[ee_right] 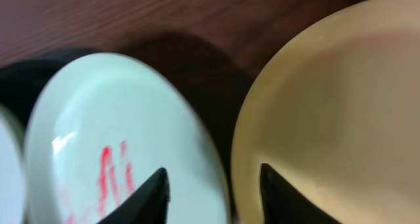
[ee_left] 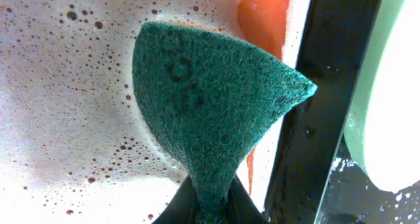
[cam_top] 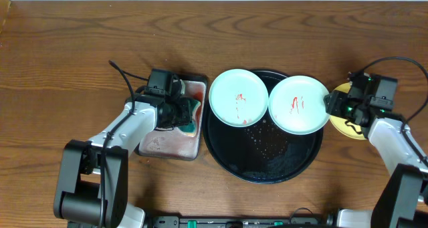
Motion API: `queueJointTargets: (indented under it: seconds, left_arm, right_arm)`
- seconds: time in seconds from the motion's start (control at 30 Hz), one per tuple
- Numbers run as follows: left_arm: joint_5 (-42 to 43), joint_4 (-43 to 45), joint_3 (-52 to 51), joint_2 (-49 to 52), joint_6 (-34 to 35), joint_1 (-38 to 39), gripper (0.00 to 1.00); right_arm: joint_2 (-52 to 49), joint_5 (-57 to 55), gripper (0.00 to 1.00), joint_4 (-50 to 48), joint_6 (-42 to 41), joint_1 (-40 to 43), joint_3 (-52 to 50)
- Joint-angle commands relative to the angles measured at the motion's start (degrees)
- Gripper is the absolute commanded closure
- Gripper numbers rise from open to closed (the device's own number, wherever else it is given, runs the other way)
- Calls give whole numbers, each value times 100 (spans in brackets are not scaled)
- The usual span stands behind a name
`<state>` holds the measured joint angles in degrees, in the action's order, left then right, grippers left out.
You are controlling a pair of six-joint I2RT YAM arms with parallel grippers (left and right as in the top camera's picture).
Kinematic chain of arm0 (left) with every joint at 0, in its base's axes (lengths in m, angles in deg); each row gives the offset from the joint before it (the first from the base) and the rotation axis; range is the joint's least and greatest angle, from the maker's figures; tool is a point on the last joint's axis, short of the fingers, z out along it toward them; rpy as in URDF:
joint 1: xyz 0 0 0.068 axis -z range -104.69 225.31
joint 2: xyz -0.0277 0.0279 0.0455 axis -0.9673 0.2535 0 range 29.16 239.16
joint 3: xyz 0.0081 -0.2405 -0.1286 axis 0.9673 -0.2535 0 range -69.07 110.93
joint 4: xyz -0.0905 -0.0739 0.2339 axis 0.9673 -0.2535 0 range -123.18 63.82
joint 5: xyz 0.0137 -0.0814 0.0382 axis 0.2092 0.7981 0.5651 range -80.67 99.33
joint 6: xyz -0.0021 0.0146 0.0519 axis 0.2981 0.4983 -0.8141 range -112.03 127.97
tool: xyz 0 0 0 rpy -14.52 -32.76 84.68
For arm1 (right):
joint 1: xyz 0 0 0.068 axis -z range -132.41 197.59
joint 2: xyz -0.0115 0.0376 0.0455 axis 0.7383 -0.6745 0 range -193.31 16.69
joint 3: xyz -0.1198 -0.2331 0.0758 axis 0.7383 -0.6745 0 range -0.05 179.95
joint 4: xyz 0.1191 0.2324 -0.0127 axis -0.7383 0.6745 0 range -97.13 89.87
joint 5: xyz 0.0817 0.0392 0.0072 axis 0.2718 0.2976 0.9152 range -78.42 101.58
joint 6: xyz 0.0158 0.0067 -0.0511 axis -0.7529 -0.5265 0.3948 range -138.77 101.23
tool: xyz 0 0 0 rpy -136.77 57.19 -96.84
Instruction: Clean dirty plates on tray and stack at the side
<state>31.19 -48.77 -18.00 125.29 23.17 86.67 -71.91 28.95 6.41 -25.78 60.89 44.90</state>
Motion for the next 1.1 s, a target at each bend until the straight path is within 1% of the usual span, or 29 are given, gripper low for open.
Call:
queueJointTargets:
  seconds: [0.0,0.1,0.13,0.17,0.23,0.33,0.43,0.47,0.6,0.7,0.87,0.93,1.07]
  left_arm:
    - [-70,-44,-61,42,7,-20,93]
    - [-70,-44,-61,42,7,-20,93]
    - [-70,-44,-61,42,7,-20,93]
    - [-70,-44,-61,42,7,-20,93]
    - [-70,-44,-61,42,7,-20,93]
    - [-70,-46,-61,42,7,-20,93]
    - [-72,-44,-61,42,7,-20,93]
    - [-70,-42,-61,42,7,-20,93]
    - [-72,-42,-61,42,7,-20,93]
    - [-164,-44,-61,42,9,-20,93]
    - [-654,-94,-59,-256,-44,-20,93]
    - [-693,-90,-59,-570,-166,-20,93]
    - [-1167,-166,-59,-1276,-162,-20,93]
  right_arm:
    - [-264,-382,63,-177,107,-125,24]
    - [-437,-382,75,-223,107,-142,24]
    - [-535,-378,85,-197,105,-142,24]
    - [-592,-332,91,-190,107,-142,24]
    - [-658,-223,98,-181,109,-140,24]
    - [-590,-208,99,-151,107,-136,26]
    - [-146,-210,99,-50,109,-129,37]
    - [280,-208,99,52,107,-131,37]
    - [1255,22,99,592,103,-214,37]
    - [1700,2,99,1196,109,-387,35]
    - [1827,-2,99,2138,111,-772,13]
    - [1790,-2,99,2277,111,-914,-48]
    - [1779,2,99,2264,105,-1137,-280]
